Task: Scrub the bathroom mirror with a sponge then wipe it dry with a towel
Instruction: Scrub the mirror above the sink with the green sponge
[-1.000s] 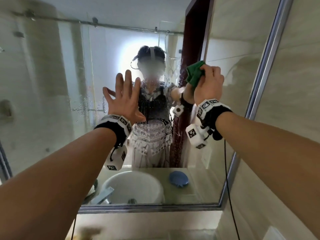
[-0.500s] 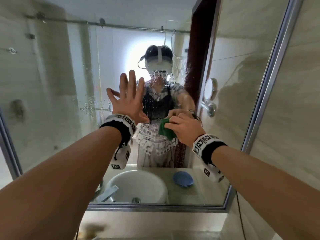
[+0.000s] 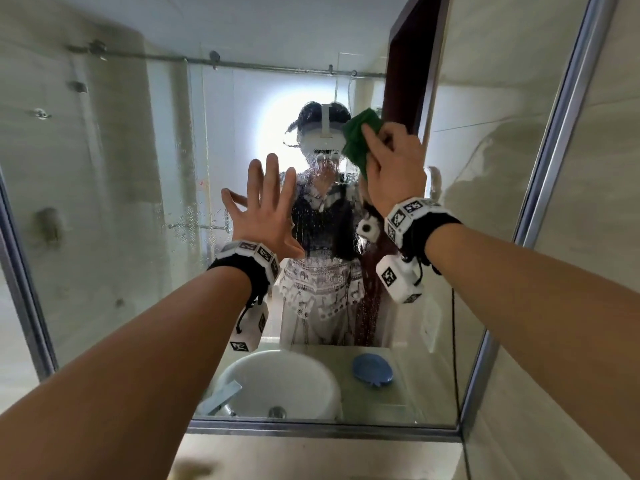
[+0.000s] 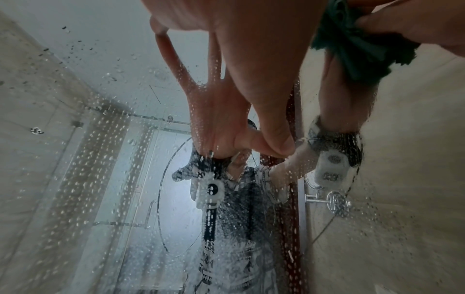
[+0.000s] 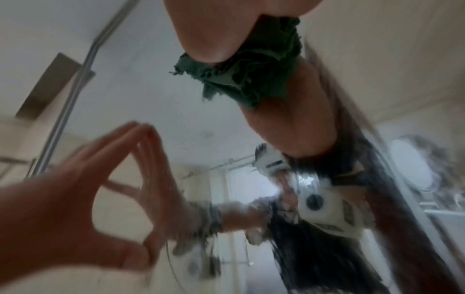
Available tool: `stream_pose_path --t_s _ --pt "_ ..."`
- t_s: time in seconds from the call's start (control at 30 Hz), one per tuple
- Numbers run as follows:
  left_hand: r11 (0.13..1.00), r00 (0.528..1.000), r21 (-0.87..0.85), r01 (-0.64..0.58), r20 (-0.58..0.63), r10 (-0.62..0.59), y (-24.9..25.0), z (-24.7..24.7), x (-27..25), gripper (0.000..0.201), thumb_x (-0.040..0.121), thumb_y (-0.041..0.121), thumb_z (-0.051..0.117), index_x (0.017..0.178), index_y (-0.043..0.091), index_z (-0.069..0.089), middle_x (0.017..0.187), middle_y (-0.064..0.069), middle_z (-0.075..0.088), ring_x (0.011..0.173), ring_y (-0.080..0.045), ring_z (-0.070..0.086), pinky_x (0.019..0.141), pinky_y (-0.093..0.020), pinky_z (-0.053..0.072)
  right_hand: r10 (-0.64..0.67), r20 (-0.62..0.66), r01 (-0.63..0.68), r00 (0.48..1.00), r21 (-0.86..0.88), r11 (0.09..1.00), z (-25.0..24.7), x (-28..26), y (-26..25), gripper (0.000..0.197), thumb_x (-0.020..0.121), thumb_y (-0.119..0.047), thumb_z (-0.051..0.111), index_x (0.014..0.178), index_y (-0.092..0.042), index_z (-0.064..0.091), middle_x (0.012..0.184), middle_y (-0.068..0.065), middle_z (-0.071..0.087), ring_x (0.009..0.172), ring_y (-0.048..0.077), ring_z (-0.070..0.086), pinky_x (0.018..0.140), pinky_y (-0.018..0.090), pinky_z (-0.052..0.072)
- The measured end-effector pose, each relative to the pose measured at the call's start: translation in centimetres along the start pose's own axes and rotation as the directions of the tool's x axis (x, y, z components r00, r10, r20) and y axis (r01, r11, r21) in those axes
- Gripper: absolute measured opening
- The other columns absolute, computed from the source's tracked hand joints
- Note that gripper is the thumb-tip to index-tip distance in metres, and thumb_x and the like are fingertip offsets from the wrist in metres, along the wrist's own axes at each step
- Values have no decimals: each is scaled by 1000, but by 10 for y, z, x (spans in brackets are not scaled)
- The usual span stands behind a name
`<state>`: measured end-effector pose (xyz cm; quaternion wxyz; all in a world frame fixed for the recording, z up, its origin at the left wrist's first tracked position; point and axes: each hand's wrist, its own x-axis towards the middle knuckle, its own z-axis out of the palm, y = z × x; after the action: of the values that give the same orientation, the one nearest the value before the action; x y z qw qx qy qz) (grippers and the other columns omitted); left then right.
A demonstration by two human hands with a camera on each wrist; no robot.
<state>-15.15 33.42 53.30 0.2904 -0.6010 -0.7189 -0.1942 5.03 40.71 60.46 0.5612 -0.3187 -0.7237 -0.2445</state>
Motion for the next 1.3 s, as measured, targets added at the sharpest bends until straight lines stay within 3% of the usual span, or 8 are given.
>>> stream_pose_path --t_s 0.23,0.43,0.53,0.6,0.7,0.9,1.17,1.3 --pt "1000 999 6 -1 37 1 -1 -3 0 150 57 77 74 151 21 -27 155 -11 -38 144 -36 -30 107 -77 5 -252 304 272 919 -24 962 27 -67 -4 43 87 -23 67 128 -33 60 125 0 56 114 28 50 92 51 51" --pt "1000 999 10 -27 25 26 -4 -4 -4 141 64 68 76 153 21 -22 157 -10 -34 146 -35 -26 110 -74 8 -469 218 348 856 426 835 66 -107 7 54 80 17 50 113 -22 68 106 5 60 95 21 57 83 33 49" --pt "995 995 44 -85 -44 87 -20 -4 -9 130 69 59 78 156 23 -11 162 -6 -22 150 -33 -13 112 -70 15 -522 278 361 806 470 806 59 -97 10 45 84 5 55 103 -33 69 97 -1 61 88 14 56 83 12 39" --pt "989 991 112 -95 -86 105 -40 -4 -14 131 66 62 78 157 24 -9 164 -5 -15 151 -34 -5 111 -69 16 -372 443 284 816 253 925 37 -84 -4 41 85 0 62 104 -35 71 98 -4 62 95 15 56 79 21 46" --pt "993 993 112 -36 -105 48 -73 -4 -19 141 58 69 80 155 27 -13 163 -5 -13 150 -35 -2 108 -72 17 -156 244 164 957 -11 986 17 -57 -20 38 85 -7 64 120 -24 66 113 3 60 103 28 52 83 43 54" --pt "996 998 70 53 -35 -51 -110 7 -22 147 49 74 81 154 27 -11 162 -6 -21 150 -37 -6 106 -76 21 172 11 -169 985 -128 977 28 -3 -46 49 93 -13 48 141 -24 45 134 6 45 116 27 44 85 36 51" --pt "997 999 50 50 19 -51 -112 13 -22 151 52 76 77 153 24 -23 157 -6 -34 147 -38 -21 109 -74 14 -242 111 250 964 -65 966 76 -64 -63 52 80 -6 70 127 -25 63 120 3 60 106 29 52 83 43 52" --pt "997 996 30 65 57 -67 -108 10 -22 153 52 74 79 152 25 -25 156 -6 -36 146 -38 -23 108 -75 14 -561 286 545 777 141 827 86 -95 -43 45 77 -5 73 119 -22 67 118 6 59 107 28 49 89 45 50"
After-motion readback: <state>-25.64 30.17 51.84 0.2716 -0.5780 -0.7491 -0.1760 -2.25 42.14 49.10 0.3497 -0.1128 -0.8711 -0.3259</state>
